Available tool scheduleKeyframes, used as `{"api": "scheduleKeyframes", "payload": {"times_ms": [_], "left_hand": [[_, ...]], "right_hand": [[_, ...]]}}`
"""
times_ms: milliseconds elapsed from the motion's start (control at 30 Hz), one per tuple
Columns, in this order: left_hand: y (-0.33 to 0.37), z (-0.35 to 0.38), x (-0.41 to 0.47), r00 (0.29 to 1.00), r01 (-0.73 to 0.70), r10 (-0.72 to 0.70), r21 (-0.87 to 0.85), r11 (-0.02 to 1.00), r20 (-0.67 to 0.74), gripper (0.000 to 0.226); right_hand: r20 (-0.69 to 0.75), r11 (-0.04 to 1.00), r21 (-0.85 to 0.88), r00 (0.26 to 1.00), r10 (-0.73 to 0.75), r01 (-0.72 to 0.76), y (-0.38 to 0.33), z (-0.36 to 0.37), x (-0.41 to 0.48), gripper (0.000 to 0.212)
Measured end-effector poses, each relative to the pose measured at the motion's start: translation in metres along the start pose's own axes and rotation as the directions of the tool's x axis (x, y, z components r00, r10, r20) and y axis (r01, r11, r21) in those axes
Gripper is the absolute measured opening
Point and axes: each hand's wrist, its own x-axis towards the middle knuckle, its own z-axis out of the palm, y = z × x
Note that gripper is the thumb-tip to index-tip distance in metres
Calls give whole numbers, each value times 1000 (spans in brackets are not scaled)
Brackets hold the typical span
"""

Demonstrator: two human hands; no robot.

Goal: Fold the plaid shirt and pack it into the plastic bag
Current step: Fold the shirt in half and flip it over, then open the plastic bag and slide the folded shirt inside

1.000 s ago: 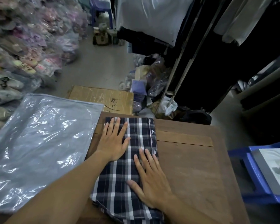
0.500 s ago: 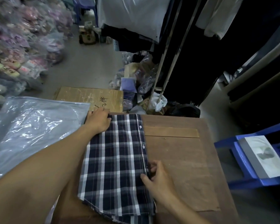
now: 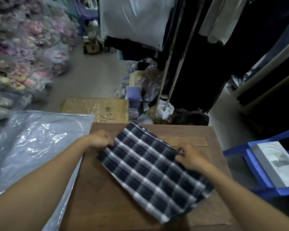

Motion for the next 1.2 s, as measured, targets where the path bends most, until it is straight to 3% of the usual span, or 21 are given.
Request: {"api": "scheduleKeyframes", "payload": {"times_ms": [167, 300, 600, 667, 733, 800, 833, 900, 1000, 1100, 1200], "left_hand": [[6, 50, -22, 961, 37, -14, -80, 996, 277, 17], [13, 80, -37, 927, 36, 3, -99, 994, 374, 15], [13, 74, -46, 936, 45, -18, -66, 997, 352, 23], [9, 64, -43, 976, 31, -7, -106, 994, 220, 27], [0, 48, -37, 993, -5, -13, -149, 989, -119, 23], [-13, 29, -32, 876, 0, -18, -37, 999, -481, 19], [-20, 19, -29, 808, 48, -2, 63, 997, -589, 26], [-37, 2, -21, 771, 136, -6, 155, 979, -637, 53], [-62, -16, -8, 835, 155, -91, 72, 985, -543, 70], [-80, -11, -7, 876, 118, -44, 126, 985, -479, 57], [-83, 4, -23, 827, 75, 42, 183, 980, -561, 37]], "right_hand": [[-87, 940, -335, 992, -92, 58, 6, -34, 50, 27], [-116, 841, -535, 979, -167, 80, 2, -31, 66, 35], [-101, 837, -541, 981, -163, 84, 18, -16, 72, 43], [-102, 832, -549, 981, -168, 85, 18, -16, 72, 45], [-130, 831, -550, 973, -190, 89, 15, -17, 70, 47], [-181, 835, -537, 951, -252, 119, 10, -15, 65, 48], [-203, 838, -526, 935, -291, 147, 6, -13, 62, 46], [-220, 853, -470, 905, -364, 229, -4, -8, 56, 39], [-190, 857, -359, 869, -456, 371, -27, 4, 46, 28], [-136, 838, -221, 835, -533, 499, -58, 18, 39, 19], [-67, 807, -123, 806, -588, 578, -98, 33, 40, 9]]}}
